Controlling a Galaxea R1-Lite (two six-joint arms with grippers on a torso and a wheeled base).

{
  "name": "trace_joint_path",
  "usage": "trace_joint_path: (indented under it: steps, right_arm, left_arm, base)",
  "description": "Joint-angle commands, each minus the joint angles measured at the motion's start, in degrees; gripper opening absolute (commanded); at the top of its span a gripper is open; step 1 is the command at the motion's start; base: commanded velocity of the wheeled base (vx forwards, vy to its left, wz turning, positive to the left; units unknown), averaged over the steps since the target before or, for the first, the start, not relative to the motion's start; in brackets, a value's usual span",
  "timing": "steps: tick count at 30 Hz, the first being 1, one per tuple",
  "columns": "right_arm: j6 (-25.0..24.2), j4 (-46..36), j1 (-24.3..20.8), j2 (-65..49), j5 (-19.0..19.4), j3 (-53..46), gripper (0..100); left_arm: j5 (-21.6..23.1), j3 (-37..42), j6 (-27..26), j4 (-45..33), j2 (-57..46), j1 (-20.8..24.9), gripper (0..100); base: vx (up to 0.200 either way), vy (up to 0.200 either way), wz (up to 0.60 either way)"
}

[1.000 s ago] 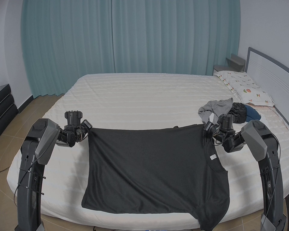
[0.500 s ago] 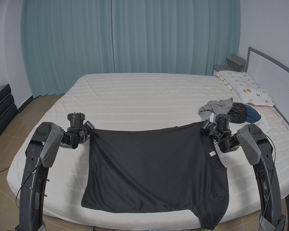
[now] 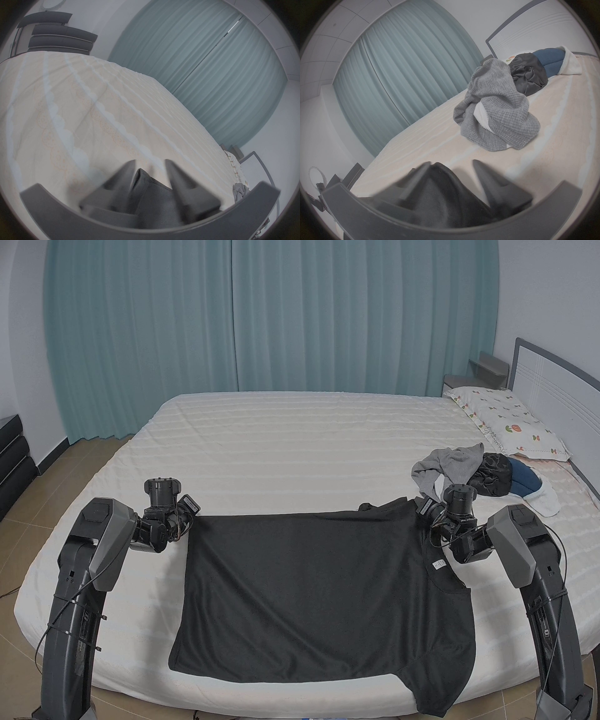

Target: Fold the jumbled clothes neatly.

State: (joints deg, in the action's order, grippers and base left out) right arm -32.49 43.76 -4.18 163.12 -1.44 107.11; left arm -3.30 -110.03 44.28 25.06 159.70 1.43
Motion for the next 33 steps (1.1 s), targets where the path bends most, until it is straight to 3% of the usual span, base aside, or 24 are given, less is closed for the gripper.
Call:
trace_joint_path:
  steps: [1,6,10,17,20,23,25,27,33]
  right_arm:
    - [-0.1,0.4,0.0,-1.3,-0.1,-2.3,100]
    - [-1.3,1.1,1.2,-7.4,-0.6,-8.0,100]
    - [-4.1,1.8,2.2,-14.5,0.5,-18.9,100]
    - [-6.4,6.2,1.5,-33.4,7.9,-50.9,100]
    - [-7.8,6.3,1.1,-37.7,8.2,-56.7,100]
    - [-11.3,6.2,0.9,-45.0,9.8,-65.4,100]
    - [-11.4,6.2,1.1,-46.6,10.4,-67.7,100]
    - [-11.8,6.3,1.3,-51.0,11.9,-74.9,100]
    - [-12.2,6.3,1.4,-54.3,14.3,-82.9,100]
  left_arm:
    - [-0.1,0.0,0.0,0.0,-0.1,0.0,100]
    - [-0.2,1.6,3.3,-0.3,-2.6,-0.5,100]
    - [-0.6,7.2,5.3,-0.1,-8.0,-1.3,100]
    - [1.7,28.6,6.7,0.8,-24.5,-1.6,100]
    - [2.3,34.0,6.7,1.6,-27.8,-1.6,100]
    - [4.8,46.2,6.7,5.4,-33.6,-1.6,100]
    - [5.8,49.9,6.7,7.0,-35.2,-1.6,100]
    - [7.6,60.3,6.7,11.1,-39.0,-1.3,100]
    - [9.5,72.9,6.5,16.6,-44.0,0.7,100]
  base:
    - [0.0,0.0,0.0]
    - [0.0,0.0,0.0]
    - [0.0,0.0,0.0]
    - [0.0,0.0,0.0]
    - [0.0,0.0,0.0]
    - [0.0,0.0,0.0]
    - [0.0,0.0,0.0]
    - [0.0,0.0,0.0]
    - [-0.1,0.0,0.0]
